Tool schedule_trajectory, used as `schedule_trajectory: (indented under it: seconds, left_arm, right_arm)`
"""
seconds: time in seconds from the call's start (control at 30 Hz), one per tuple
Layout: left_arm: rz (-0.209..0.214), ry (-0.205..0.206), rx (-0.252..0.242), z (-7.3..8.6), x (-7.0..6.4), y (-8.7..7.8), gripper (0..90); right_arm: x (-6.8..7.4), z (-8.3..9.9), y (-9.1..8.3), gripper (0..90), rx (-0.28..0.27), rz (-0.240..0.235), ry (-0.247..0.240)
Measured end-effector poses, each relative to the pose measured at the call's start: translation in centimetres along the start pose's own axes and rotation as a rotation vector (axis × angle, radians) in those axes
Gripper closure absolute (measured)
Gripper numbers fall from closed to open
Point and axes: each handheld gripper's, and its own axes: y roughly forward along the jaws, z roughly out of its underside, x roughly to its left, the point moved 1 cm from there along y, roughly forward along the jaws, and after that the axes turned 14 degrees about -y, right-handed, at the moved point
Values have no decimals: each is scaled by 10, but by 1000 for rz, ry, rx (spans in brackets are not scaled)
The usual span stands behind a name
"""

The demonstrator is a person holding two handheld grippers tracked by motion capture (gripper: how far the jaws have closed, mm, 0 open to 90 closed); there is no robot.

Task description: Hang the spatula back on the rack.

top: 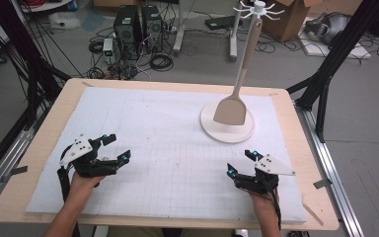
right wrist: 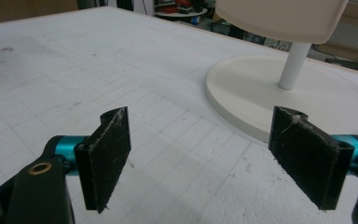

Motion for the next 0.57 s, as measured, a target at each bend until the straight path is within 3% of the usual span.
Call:
schedule_trajectory:
  seconds: [0.57]
  left_arm:
    - [5,-25,-18,1,2,4,160]
  right_arm:
    - [-2,-2,1,201,-4,5,2]
